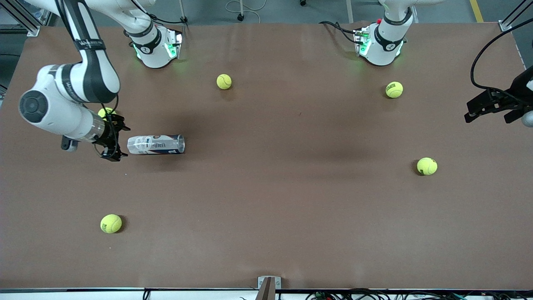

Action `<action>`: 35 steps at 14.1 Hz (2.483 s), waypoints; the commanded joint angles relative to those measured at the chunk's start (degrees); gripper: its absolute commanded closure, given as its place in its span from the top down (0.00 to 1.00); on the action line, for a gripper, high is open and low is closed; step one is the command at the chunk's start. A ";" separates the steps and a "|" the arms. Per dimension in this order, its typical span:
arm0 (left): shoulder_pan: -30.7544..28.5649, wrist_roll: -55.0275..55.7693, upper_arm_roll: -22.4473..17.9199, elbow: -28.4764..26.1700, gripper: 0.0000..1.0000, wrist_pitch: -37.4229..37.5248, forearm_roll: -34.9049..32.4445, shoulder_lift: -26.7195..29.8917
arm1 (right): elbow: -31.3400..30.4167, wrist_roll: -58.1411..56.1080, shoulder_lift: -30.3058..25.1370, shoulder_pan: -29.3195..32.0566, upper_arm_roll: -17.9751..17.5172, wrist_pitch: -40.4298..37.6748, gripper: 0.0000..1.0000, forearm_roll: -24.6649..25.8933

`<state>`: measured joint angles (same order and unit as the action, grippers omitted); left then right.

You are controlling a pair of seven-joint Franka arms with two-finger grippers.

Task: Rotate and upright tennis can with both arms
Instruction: 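Reach the right gripper down to the lying tennis can, then close the right gripper on the can's bottom end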

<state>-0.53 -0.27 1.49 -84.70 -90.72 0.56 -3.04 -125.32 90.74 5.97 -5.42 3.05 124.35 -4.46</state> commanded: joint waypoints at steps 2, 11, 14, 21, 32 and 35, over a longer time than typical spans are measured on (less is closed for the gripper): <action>0.18 0.53 0.09 -0.03 1.00 0.46 -0.65 0.40 | -8.70 2.94 -2.37 -1.25 -0.50 9.05 1.00 -0.29; 0.18 0.88 0.09 -0.03 1.00 0.37 -0.65 0.40 | -12.92 4.01 3.78 -3.19 -0.32 19.87 1.00 1.30; 0.18 0.88 0.09 -0.03 1.00 0.37 -0.65 0.40 | -13.46 4.01 5.80 -3.98 -0.24 22.52 1.00 2.70; 0.18 0.88 0.09 -0.12 1.00 0.37 -0.65 0.40 | -13.54 4.01 8.53 -3.81 -0.24 25.15 1.00 3.76; 0.18 0.88 0.09 -0.12 1.00 0.46 -0.65 0.40 | -13.54 4.01 9.76 -3.89 -0.32 25.95 0.68 3.76; 0.18 0.97 0.09 -0.12 1.00 0.55 -0.65 0.40 | -13.11 5.76 9.59 -4.07 -0.41 25.25 0.66 3.76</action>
<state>-0.53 -0.02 1.49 -84.71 -90.70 0.56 -3.04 -137.81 94.09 15.39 -9.00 2.65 148.83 -1.67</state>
